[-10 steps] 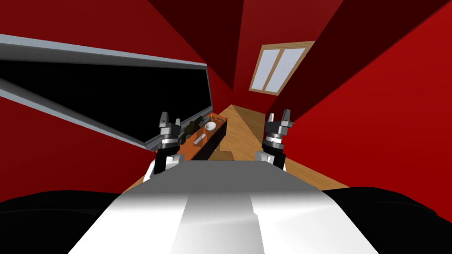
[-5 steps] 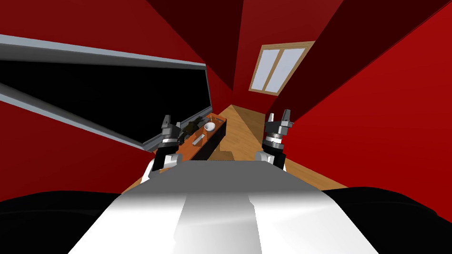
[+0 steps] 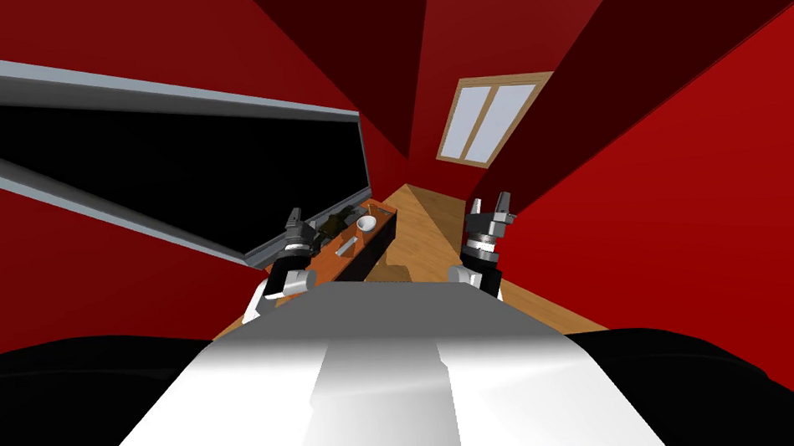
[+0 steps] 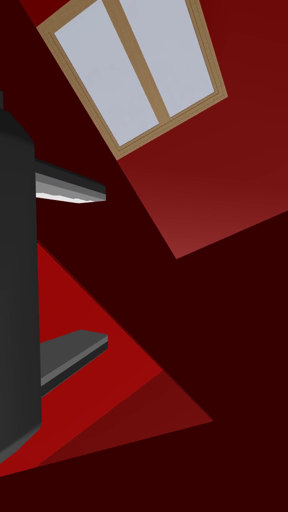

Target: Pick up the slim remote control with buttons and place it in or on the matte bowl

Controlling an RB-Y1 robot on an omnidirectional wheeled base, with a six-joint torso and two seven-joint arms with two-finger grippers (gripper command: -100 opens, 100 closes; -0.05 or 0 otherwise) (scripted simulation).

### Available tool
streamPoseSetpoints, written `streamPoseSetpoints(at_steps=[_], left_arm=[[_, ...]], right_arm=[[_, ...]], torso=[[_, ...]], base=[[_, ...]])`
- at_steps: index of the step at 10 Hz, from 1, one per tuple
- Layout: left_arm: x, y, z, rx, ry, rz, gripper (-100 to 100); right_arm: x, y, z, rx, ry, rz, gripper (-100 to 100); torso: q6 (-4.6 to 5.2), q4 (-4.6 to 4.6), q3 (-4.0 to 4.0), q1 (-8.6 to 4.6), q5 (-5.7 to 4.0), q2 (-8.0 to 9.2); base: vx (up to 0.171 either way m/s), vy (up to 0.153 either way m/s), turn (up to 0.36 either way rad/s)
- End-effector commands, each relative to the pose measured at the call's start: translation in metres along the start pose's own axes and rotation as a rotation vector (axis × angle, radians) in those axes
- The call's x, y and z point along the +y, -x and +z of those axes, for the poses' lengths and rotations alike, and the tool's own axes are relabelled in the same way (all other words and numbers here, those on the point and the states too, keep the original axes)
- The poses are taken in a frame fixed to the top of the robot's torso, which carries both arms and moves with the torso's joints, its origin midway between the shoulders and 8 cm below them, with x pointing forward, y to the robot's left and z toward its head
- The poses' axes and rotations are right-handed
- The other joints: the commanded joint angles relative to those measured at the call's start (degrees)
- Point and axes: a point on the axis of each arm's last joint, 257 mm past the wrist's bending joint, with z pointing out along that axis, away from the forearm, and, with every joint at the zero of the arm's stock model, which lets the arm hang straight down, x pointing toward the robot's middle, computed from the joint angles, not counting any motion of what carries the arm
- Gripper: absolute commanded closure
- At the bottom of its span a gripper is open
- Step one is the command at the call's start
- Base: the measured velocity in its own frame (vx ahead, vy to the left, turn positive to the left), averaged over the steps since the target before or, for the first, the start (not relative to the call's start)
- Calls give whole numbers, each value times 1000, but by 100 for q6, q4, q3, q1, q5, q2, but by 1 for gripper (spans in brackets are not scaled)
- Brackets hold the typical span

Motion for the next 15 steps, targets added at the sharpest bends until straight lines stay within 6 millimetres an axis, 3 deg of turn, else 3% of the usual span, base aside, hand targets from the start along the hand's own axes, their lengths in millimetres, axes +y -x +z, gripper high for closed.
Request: streamPoseSetpoints(at_steps=[1,6,7,9,10,11,12,14,15], left_arm=[[27,15,3,-23,74,-3,-100],[85,43,-4,-74,253,-19,-100],[103,57,-7,-98,302,-31,-100],[110,57,-9,-101,332,-32,-100],[131,70,-15,-127,395,-47,-100],[135,70,-17,-129,412,-47,-100],[152,83,-22,-155,459,-64,-100],[160,83,-27,-158,493,-66,-100],[179,95,-35,-185,549,-86,-100]], right_arm=[[0,0,0,0,0,0,0],[0,0,0,0,0,0,0],[0,0,0,0,0,0,0],[0,0,0,0,0,0,0],[0,0,0,0,0,0,0],[0,0,0,0,0,0,0],[0,0,0,0,0,0,0],[0,0,0,0,0,0,0],[0,0,0,0,0,0,0]], torso=[[0,0,0,0,0,0],[0,-1,-3,-1,1,-5],[0,-1,-3,1,0,-5],[-1,-2,-4,2,0,-7],[0,0,1,6,1,2],[0,0,-1,6,2,-1],[0,0,-1,5,1,-2],[0,-2,-4,3,1,-8],[0,0,-1,6,1,-1]], base=[[35,-34,-12],[38,-31,-12],[57,-28,-22],[29,-18,-6],[33,-20,-37],[34,-18,-12],[49,-24,-29],[36,-17,-9],[36,-20,-51]])
